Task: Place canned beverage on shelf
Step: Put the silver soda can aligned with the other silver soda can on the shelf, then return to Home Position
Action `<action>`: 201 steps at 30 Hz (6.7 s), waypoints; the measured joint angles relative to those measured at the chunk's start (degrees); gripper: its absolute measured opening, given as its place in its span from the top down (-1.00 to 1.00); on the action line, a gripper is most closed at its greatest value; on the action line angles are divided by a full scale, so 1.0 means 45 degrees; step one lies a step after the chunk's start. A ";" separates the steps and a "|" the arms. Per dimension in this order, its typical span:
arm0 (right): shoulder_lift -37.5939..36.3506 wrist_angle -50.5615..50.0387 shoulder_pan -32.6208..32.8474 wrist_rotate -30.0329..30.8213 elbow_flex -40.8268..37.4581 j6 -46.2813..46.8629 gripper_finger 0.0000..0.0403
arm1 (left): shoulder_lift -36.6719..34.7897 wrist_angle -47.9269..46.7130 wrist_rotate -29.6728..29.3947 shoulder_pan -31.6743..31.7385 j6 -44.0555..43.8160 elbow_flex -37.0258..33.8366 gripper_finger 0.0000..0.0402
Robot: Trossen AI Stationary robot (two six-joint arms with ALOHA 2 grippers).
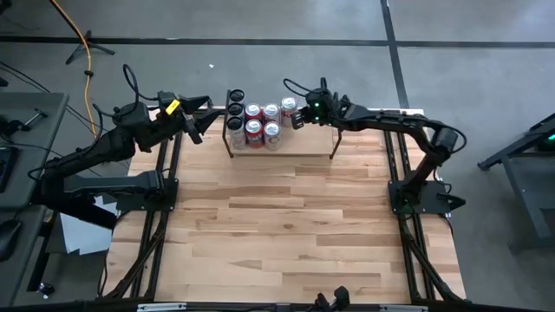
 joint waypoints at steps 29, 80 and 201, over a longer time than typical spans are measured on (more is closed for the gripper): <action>0.2171 0.3448 -0.0131 0.0279 0.0000 0.4065 1.00 | 0.0000 -0.0006 -0.0003 0.0005 -0.0315 0.0000 -0.62; 0.7092 -0.4045 -0.2779 -0.5674 1.1138 0.2815 1.00 | -0.0005 -0.0006 0.0050 0.0000 -0.0325 0.0000 -0.62; -0.9236 -0.8838 0.4920 -0.3655 0.1919 -0.0375 1.00 | -0.2880 0.4143 0.1927 -0.4853 0.0580 -0.5192 0.98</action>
